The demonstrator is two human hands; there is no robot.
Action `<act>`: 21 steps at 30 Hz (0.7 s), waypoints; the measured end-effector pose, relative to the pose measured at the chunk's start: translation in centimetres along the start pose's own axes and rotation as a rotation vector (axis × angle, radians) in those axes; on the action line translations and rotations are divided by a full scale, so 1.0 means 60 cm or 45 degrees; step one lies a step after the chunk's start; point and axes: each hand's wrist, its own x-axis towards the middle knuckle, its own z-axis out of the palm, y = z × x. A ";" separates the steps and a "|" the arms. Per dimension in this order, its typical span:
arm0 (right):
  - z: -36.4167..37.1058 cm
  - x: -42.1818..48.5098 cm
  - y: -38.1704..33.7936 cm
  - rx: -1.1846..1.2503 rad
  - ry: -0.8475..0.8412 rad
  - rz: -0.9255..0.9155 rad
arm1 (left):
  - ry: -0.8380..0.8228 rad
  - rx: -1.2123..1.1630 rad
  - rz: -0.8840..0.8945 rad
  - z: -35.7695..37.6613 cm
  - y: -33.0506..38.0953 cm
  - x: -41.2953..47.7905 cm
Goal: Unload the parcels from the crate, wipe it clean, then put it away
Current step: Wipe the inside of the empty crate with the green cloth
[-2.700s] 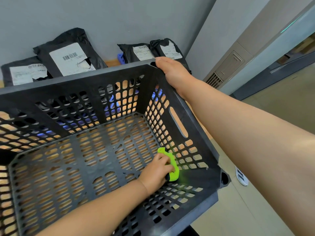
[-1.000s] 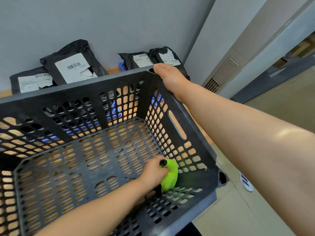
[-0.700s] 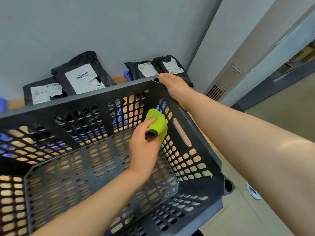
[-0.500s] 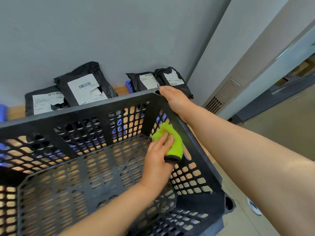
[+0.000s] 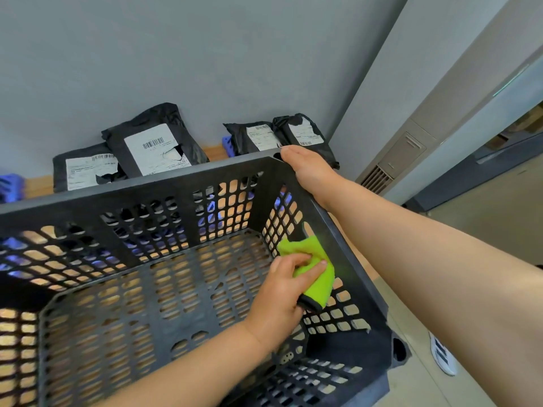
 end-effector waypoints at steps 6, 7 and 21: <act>0.000 -0.005 -0.003 0.044 -0.023 0.054 | -0.038 -0.079 0.077 -0.014 -0.006 -0.012; -0.002 -0.005 -0.004 0.086 -0.026 0.108 | 0.000 -0.087 0.079 -0.020 -0.009 -0.015; -0.016 0.011 0.003 0.285 -0.109 0.373 | 0.346 -0.413 -0.346 -0.028 -0.028 0.133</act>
